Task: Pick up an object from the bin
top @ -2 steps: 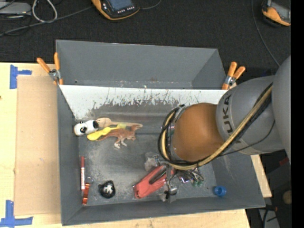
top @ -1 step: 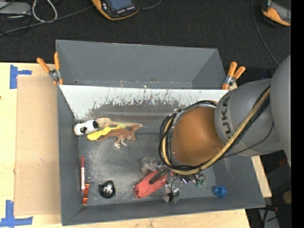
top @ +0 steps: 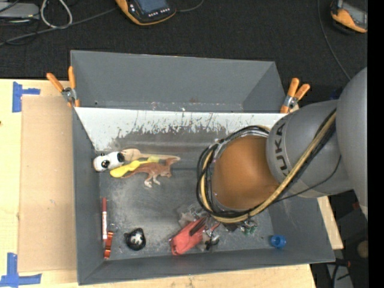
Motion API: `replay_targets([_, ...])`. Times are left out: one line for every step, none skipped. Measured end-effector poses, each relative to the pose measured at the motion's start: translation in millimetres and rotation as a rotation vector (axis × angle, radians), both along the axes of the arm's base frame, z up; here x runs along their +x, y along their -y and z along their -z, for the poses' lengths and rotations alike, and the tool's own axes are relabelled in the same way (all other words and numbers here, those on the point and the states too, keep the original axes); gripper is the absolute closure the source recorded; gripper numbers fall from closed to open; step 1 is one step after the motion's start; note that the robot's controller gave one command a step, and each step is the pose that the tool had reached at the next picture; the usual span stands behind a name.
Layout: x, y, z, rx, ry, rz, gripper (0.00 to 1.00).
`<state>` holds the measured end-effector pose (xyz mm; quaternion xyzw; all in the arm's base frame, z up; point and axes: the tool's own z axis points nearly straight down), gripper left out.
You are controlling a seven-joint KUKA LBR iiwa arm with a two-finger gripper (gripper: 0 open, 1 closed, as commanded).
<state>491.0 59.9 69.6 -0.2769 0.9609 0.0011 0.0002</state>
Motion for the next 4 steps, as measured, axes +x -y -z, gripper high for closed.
replay_targets([0.0,0,0,0.0,0.0,0.001,1.0])
replay_targets([-3.9,0,-27,-0.001,-0.013,0.002,1.0])
replay_targets([-2.0,-1,-78,0.0,-0.008,0.002,1.0])
replay_targets([-2.9,-1,-123,0.0,-0.013,0.004,1.0])
